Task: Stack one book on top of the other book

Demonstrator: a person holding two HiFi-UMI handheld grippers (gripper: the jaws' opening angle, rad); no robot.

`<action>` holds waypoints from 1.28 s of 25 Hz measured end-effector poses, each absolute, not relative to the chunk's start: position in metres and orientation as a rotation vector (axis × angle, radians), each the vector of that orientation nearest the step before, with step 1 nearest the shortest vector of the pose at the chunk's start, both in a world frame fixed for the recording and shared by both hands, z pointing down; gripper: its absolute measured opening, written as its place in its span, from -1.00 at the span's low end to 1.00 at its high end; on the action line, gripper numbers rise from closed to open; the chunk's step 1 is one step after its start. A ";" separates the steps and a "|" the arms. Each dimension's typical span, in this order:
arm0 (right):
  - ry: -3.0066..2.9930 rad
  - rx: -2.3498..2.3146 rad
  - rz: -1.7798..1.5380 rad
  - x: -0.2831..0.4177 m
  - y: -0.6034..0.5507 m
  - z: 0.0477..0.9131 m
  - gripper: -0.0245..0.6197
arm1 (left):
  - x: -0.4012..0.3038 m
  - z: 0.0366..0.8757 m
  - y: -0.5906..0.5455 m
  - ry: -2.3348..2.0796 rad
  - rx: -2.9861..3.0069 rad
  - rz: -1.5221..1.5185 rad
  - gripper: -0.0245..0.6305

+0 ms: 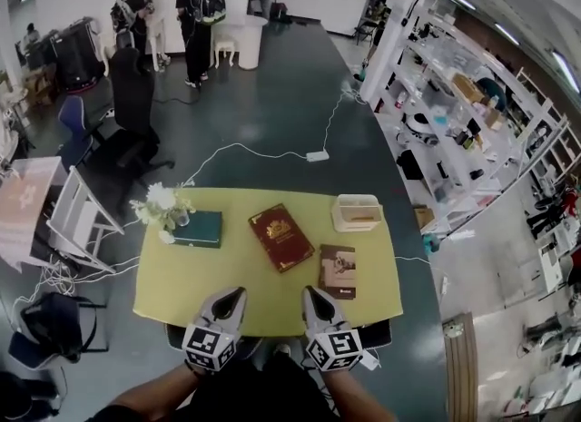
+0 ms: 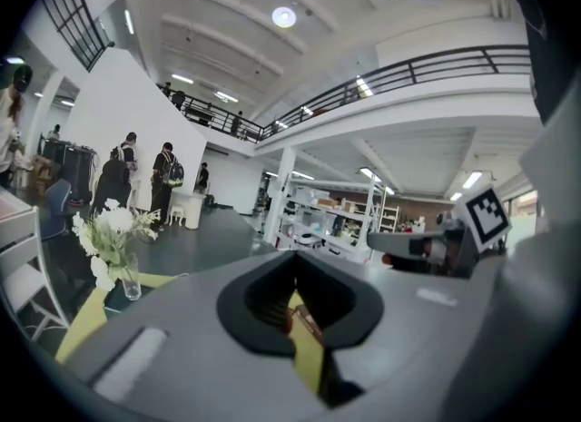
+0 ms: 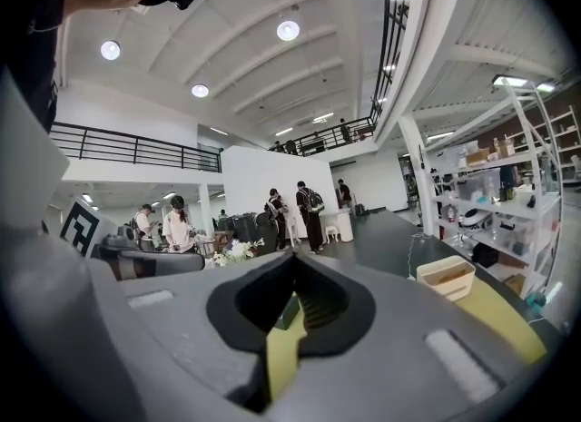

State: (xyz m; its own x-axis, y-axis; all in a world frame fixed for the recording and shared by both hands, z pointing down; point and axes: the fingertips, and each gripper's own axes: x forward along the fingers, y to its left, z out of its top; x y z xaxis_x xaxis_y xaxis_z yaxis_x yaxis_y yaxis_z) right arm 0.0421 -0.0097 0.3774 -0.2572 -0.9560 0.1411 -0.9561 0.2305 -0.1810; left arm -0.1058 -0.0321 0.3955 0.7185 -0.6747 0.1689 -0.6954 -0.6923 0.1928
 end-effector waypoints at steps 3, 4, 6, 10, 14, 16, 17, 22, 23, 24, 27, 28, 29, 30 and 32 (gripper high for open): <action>-2.462 1.896 0.387 0.048 -0.020 0.391 -0.91 | -0.100 0.408 -0.043 -1.089 2.654 0.135 -0.90; -2.458 1.888 0.400 0.052 -0.023 0.397 -0.91 | -0.098 0.415 -0.046 -1.093 2.640 0.147 -0.90; -2.454 1.871 0.427 0.060 -0.028 0.410 -0.91 | -0.092 0.426 -0.050 -1.107 2.616 0.169 -0.90; -2.440 1.833 0.444 0.081 -0.047 0.435 -0.91 | -0.079 0.442 -0.065 -1.140 2.610 0.204 -0.90; -2.440 1.791 0.455 0.101 -0.075 0.472 -0.91 | -0.064 0.467 -0.086 -1.177 2.623 0.205 -0.90; -2.428 1.774 0.464 0.110 -0.089 0.495 -0.91 | -0.056 0.482 -0.096 -1.198 2.633 0.182 -0.90; -2.421 1.768 0.475 0.115 -0.095 0.507 -0.91 | -0.052 0.491 -0.101 -1.202 2.630 0.179 -0.89; -2.382 1.725 0.563 0.132 -0.130 0.569 -0.61 | -0.033 0.539 -0.128 -1.180 2.594 0.206 -0.71; -2.373 1.718 0.565 0.136 -0.137 0.580 -0.60 | -0.029 0.551 -0.134 -1.175 2.586 0.208 -0.66; -2.366 1.711 0.564 0.140 -0.145 0.591 -0.58 | -0.026 0.563 -0.141 -1.172 2.577 0.211 -0.61; -2.347 1.688 0.581 0.153 -0.168 0.625 -0.44 | -0.016 0.603 -0.163 -1.169 2.543 0.239 -0.53; -2.341 1.683 0.596 0.158 -0.176 0.637 -0.40 | -0.013 0.617 -0.169 -1.168 2.523 0.248 -0.52; -2.335 1.679 0.613 0.163 -0.183 0.647 -0.34 | -0.011 0.631 -0.176 -1.166 2.498 0.254 -0.49; -2.327 1.674 0.632 0.167 -0.190 0.658 -0.29 | -0.009 0.644 -0.182 -1.167 2.470 0.258 -0.46; -2.309 1.659 0.666 0.176 -0.205 0.679 -0.22 | -0.003 0.667 -0.194 -1.172 2.425 0.268 -0.45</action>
State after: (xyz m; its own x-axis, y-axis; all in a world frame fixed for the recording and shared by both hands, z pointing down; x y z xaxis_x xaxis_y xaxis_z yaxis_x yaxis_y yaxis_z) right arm 0.1763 -0.2047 0.6791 -0.3379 -0.8372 0.4299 -0.9376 0.2596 -0.2314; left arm -0.0026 -0.1940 0.6670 0.6239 -0.6979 0.3517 -0.7814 -0.5497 0.2954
